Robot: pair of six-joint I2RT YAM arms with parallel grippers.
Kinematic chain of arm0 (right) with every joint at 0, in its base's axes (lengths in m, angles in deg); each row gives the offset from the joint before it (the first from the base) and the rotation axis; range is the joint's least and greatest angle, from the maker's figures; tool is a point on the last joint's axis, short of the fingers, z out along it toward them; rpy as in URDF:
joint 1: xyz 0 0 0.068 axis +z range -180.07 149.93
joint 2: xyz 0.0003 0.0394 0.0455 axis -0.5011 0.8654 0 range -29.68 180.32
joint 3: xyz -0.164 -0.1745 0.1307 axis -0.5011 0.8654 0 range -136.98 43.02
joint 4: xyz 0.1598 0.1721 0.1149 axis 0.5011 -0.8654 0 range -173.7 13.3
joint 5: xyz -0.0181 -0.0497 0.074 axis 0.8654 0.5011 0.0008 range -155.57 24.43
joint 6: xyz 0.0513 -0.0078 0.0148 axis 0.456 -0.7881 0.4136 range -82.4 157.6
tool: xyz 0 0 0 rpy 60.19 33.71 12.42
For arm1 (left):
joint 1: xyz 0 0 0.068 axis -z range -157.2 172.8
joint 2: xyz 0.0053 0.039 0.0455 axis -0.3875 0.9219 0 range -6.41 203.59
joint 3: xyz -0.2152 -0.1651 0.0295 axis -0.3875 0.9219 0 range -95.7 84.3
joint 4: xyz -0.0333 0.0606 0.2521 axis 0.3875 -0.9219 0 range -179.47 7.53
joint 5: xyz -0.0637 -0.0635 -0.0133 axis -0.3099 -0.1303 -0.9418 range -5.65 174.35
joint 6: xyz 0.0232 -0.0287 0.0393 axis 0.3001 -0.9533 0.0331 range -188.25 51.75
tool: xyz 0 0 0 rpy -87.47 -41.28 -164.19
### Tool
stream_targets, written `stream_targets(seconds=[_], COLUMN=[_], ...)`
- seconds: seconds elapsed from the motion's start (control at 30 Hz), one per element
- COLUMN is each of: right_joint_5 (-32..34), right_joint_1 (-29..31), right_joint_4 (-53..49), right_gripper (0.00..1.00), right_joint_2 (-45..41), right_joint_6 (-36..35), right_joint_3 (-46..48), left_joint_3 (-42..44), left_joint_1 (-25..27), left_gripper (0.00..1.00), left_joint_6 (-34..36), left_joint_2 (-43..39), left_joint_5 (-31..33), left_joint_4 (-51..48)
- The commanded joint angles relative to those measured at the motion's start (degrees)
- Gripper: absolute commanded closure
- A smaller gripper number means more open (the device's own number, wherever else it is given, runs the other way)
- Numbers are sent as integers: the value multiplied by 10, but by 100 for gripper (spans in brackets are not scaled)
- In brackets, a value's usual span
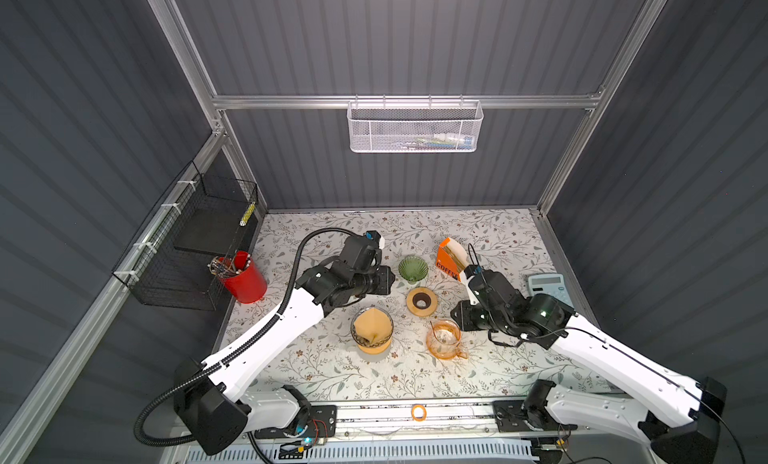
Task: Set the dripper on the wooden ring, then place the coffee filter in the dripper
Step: 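Open and raise the left gripper while right gripper moves to orange pitcher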
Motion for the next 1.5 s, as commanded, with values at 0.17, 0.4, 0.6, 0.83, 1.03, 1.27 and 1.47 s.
stream_targets(seconds=[0.17,0.4,0.6,0.83,1.03,1.27,1.47], right_joint_5=[22,35,38,37,41,51,68], right_joint_1=[23,45,51,51,53,64,88], right_joint_4=[-60,0,30,39,38,39,35], right_gripper=[74,65,65,68,67,71,73], right_joint_2=[-68,-18,12,24,26,38,55], right_joint_6=[70,46,24,10,3,-5,-5], right_joint_3=[112,142,145,151,155,155,146], left_joint_3=[51,82,86,87,88,90,92], left_joint_1=[-1,-1,-1,-1,-1,-1,-1], left_gripper=[72,72,73,73,73,73,73], left_joint_6=[-32,-37,-35,-36,-37,-40,-43], left_joint_2=[-15,-21,-33,-34,-32,-32,-37], left_joint_5=[-40,-38,-34,-29,-30,-29,-24], left_joint_4=[93,117,102,91,87,89,88])
